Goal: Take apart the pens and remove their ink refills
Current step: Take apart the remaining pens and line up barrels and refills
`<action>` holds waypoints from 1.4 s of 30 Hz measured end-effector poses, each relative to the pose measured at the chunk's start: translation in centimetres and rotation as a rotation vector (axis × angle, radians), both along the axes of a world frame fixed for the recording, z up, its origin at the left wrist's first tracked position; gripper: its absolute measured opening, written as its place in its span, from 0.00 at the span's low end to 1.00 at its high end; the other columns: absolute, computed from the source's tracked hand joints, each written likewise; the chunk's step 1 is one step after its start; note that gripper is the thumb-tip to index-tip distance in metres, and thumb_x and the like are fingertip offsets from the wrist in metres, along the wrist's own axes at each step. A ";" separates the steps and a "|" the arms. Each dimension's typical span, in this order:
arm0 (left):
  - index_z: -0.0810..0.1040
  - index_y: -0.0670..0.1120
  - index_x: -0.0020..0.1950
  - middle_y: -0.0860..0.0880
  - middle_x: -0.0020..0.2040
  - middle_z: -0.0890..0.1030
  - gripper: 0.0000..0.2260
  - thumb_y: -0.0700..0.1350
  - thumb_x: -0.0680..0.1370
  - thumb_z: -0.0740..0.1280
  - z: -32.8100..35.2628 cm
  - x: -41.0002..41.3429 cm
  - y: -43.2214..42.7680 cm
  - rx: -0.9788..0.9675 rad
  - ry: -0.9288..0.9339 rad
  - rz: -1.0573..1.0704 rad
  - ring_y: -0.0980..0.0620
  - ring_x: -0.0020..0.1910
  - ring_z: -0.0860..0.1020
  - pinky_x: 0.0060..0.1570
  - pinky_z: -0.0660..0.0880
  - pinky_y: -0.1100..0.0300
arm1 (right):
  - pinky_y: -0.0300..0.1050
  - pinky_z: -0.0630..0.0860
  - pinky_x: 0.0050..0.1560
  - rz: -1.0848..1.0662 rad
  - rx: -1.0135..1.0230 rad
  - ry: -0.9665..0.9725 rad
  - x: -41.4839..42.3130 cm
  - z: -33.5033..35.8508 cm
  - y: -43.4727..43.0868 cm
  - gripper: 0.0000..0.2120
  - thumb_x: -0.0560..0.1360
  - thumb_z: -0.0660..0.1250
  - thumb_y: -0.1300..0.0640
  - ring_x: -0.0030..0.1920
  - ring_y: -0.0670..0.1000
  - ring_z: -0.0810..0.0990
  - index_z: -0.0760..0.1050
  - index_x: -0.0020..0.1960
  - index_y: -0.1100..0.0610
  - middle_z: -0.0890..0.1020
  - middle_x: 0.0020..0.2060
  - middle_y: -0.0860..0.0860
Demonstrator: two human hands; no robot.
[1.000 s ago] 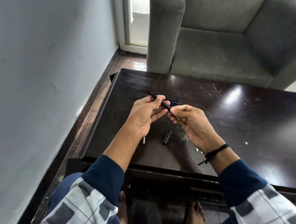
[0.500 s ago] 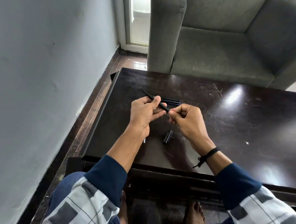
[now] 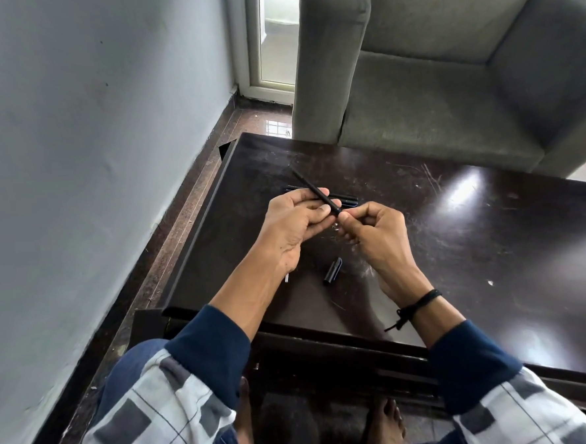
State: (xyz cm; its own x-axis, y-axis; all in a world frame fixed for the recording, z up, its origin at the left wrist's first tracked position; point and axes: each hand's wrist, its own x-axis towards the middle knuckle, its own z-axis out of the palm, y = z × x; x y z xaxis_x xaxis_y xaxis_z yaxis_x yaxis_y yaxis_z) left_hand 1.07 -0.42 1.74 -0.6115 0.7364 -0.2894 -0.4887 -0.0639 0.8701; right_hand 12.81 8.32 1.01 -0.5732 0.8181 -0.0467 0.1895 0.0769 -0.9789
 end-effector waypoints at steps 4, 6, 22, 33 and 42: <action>0.80 0.35 0.60 0.42 0.45 0.86 0.12 0.28 0.77 0.67 -0.1 -0.1 0.0 -0.015 -0.004 0.021 0.50 0.45 0.86 0.49 0.83 0.58 | 0.39 0.76 0.38 0.014 -0.008 0.003 0.0 0.0 -0.1 0.04 0.78 0.72 0.63 0.34 0.46 0.80 0.80 0.45 0.59 0.84 0.33 0.51; 0.80 0.35 0.59 0.43 0.43 0.85 0.12 0.28 0.77 0.68 -0.1 -0.1 0.0 -0.022 -0.005 0.024 0.51 0.44 0.85 0.49 0.83 0.58 | 0.41 0.78 0.40 0.015 0.004 -0.001 0.1 0.0 0.0 0.03 0.77 0.73 0.63 0.35 0.47 0.81 0.80 0.45 0.60 0.84 0.34 0.52; 0.82 0.38 0.51 0.41 0.47 0.83 0.07 0.29 0.76 0.69 -0.2 -0.2 -0.1 -0.050 0.011 0.012 0.50 0.43 0.84 0.46 0.82 0.61 | 0.38 0.76 0.37 0.023 -0.011 -0.003 0.1 -0.1 0.4 0.02 0.78 0.73 0.59 0.34 0.44 0.79 0.82 0.48 0.58 0.84 0.36 0.51; 0.81 0.36 0.54 0.42 0.44 0.84 0.08 0.29 0.76 0.69 0.1 -0.1 -0.1 -0.040 0.002 0.024 0.49 0.42 0.85 0.48 0.83 0.59 | 0.37 0.75 0.36 0.008 -0.004 -0.030 0.1 -0.1 0.4 0.06 0.79 0.72 0.51 0.32 0.42 0.78 0.82 0.48 0.53 0.84 0.37 0.49; 0.82 0.38 0.51 0.44 0.42 0.84 0.06 0.30 0.76 0.70 0.0 0.0 -0.1 -0.044 0.008 0.010 0.50 0.43 0.85 0.47 0.83 0.60 | 0.38 0.76 0.36 0.033 0.050 -0.039 0.3 0.0 0.6 0.06 0.74 0.77 0.60 0.37 0.46 0.79 0.81 0.49 0.54 0.82 0.40 0.50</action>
